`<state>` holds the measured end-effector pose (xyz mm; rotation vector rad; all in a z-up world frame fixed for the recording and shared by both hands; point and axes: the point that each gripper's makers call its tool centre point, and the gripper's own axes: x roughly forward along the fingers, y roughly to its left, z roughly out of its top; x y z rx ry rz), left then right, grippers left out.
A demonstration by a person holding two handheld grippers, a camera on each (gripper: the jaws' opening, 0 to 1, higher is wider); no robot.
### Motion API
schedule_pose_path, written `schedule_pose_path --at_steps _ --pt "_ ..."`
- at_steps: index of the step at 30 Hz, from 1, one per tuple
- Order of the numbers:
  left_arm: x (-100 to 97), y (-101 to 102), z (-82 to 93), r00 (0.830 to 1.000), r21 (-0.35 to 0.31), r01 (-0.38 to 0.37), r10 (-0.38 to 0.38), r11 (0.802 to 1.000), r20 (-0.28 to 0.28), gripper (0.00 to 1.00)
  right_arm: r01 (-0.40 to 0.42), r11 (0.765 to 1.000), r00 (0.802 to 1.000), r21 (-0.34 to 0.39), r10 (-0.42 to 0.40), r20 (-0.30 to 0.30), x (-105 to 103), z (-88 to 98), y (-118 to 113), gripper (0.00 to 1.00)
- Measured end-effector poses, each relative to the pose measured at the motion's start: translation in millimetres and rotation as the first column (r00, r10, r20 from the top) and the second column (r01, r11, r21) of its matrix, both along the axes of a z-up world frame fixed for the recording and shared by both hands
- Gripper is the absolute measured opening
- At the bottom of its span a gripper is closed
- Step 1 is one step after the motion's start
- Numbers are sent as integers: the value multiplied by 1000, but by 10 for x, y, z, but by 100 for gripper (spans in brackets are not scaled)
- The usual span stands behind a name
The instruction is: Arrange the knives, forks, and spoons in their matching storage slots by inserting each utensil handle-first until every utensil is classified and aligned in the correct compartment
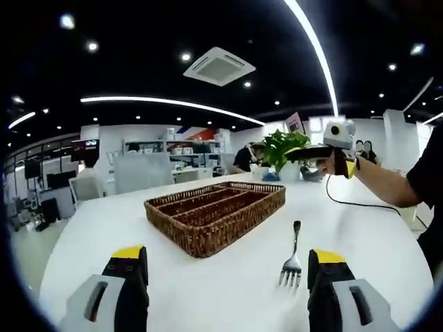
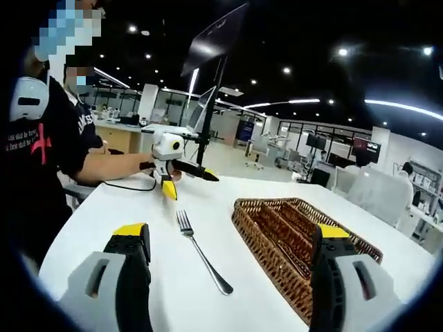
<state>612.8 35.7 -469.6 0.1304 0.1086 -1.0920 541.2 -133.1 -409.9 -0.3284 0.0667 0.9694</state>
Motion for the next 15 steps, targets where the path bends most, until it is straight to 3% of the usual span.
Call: schedule_pose_path --at_steps 15 --pt "30 -41 -98 1000 32 -18 18 999 4 100 -126 992 992 -19 126 15 261 110 425 100"
